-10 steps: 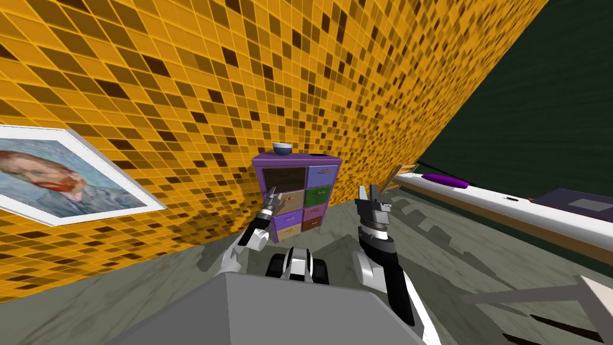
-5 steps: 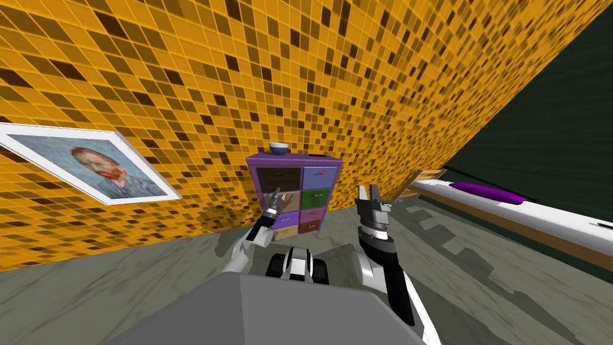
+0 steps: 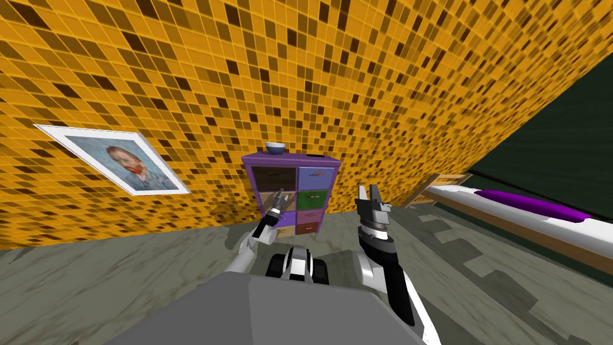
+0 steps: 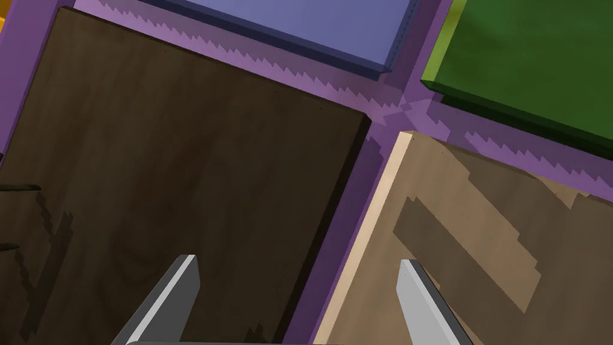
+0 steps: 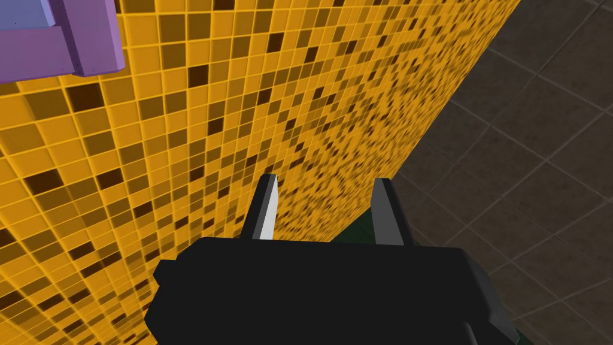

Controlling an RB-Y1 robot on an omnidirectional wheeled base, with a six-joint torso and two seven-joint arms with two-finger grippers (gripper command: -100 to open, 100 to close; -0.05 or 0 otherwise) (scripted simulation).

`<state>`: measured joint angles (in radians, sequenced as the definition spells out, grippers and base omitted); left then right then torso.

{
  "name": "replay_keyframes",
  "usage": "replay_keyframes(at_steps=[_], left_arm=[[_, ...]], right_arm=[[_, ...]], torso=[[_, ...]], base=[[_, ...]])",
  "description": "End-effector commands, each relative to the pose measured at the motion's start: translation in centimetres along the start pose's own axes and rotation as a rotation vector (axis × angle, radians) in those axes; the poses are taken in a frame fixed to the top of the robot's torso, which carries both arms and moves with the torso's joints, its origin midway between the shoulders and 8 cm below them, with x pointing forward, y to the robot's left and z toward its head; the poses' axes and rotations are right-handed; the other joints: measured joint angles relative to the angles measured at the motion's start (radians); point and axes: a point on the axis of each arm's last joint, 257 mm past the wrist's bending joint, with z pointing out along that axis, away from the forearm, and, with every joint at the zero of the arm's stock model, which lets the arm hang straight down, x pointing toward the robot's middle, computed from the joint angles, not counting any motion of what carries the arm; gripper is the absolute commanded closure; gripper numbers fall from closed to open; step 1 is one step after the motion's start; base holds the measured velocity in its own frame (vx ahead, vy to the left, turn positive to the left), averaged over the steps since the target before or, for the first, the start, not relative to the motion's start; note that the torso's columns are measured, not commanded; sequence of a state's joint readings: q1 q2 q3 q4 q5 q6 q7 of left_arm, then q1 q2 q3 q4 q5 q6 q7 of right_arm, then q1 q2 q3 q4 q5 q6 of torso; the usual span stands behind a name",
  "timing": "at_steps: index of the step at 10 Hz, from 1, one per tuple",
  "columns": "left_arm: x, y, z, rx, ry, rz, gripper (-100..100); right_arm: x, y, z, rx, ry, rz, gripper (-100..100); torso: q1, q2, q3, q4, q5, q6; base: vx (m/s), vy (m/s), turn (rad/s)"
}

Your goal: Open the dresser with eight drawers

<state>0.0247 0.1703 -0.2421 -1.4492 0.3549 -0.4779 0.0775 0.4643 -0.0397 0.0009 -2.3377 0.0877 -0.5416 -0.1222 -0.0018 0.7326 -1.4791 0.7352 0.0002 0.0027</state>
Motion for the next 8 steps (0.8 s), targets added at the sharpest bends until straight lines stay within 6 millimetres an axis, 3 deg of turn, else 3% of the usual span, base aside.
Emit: replay_keyframes(at_steps=[1,8], left_arm=[[0.4,1.6,0.4,-0.026,0.002,-0.010,-100],[2.5,6.5,2.4,-0.104,0.021,-0.040,-100]], right_arm=[[0.0,0.0,0.0,0.000,0.000,0.000,0],[0.0,0.0,0.0,0.000,0.000,0.000,0]], torso=[[0.001,0.002,0.001,0.001,0.000,-0.002],[-0.001,0.005,0.003,0.003,-0.001,-0.003]], base=[[0.028,-0.136,0.104],[0.005,-0.219,0.208]])
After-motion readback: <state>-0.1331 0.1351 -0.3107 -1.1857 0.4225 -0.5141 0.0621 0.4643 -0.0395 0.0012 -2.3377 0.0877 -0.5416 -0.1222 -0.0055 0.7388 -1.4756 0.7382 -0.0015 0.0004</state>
